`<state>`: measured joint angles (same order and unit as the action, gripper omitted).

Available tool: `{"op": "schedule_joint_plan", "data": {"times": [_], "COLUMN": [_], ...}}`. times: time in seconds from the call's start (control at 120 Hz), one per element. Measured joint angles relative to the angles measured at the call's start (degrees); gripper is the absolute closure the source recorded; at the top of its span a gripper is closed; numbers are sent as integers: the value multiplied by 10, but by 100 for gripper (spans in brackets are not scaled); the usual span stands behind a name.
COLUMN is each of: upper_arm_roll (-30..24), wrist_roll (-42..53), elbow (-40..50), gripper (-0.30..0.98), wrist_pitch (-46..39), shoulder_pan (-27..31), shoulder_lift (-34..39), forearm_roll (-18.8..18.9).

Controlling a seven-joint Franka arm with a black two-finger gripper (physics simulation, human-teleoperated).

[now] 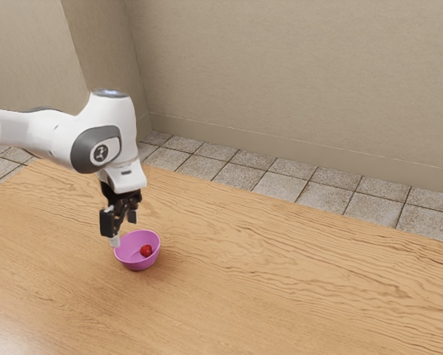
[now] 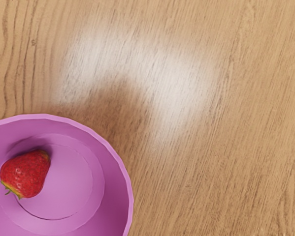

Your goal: Take strawberry from the bowl

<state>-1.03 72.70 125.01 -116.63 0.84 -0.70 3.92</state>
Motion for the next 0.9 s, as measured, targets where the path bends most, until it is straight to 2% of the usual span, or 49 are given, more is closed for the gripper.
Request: {"op": "schedule_joint_plan", "data": {"times": [0.283,0.642,0.9], "upper_arm_roll": [-2,-1,1], "wrist_roll": [122,217,256], "elbow": [1,2,29], "gripper": [0,1,16], "wrist_pitch": [-79,-120,-136], "shoulder_pan": [-7,11,17], "shoulder_lift": [-47,-76,-56], "forearm_roll": [12,8,-17]}}
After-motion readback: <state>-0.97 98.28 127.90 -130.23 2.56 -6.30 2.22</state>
